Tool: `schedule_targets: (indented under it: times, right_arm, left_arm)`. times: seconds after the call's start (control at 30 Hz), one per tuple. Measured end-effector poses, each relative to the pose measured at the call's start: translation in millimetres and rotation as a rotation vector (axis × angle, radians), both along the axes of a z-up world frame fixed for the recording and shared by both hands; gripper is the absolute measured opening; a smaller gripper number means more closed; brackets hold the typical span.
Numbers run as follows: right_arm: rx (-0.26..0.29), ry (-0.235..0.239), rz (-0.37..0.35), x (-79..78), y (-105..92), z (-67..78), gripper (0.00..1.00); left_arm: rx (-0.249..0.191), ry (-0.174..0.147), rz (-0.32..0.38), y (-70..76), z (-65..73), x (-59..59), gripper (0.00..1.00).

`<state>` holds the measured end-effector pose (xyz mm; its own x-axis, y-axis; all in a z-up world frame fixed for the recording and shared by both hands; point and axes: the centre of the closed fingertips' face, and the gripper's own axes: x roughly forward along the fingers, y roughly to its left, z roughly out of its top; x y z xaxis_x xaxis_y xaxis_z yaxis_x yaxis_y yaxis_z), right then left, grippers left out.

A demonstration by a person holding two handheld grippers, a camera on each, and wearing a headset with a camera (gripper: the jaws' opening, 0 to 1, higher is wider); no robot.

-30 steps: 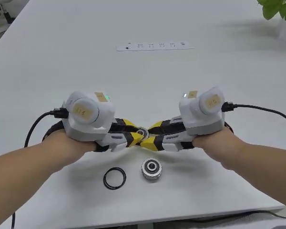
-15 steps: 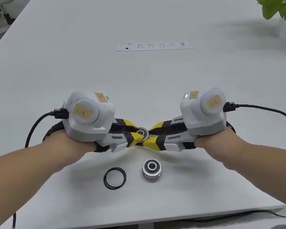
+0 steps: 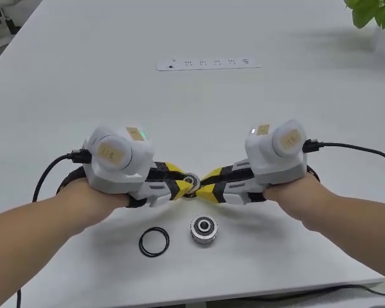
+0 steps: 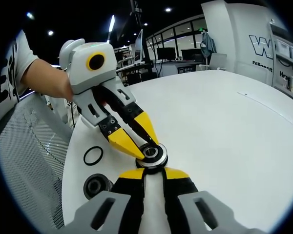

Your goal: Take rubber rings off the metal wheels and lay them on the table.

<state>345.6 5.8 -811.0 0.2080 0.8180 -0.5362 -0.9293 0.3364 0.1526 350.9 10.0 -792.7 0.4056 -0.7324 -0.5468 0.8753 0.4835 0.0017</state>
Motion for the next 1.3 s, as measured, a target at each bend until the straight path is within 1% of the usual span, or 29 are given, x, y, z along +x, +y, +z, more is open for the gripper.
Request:
schedule_targets:
  times: [0.17,0.4,0.6,0.97,1.3]
  right_arm:
    - [-0.001,0.009,-0.008,0.3,-1.5,-0.4,0.06]
    - [-0.004,0.011,-0.015,1.5,-2.3,-0.8,0.04]
    - [0.011,0.032,-0.035,3.8,-3.1,-0.5,0.02]
    - [0.027,0.061,-0.047,4.0,-3.8,0.0,0.0]
    - [0.033,0.067,-0.051,1.2,-3.8,2.7,0.0]
  left_arm:
    - [0.001,-0.001,0.002,0.6,-0.5,1.0,0.13]
    - [0.005,-0.002,0.004,1.4,-1.6,1.6,0.13]
    - [0.009,-0.005,0.001,1.8,-2.3,2.1,0.13]
    - [0.013,-0.01,-0.005,1.5,-2.0,1.9,0.13]
    - [0.024,-0.014,-0.009,1.4,-2.7,1.3,0.13]
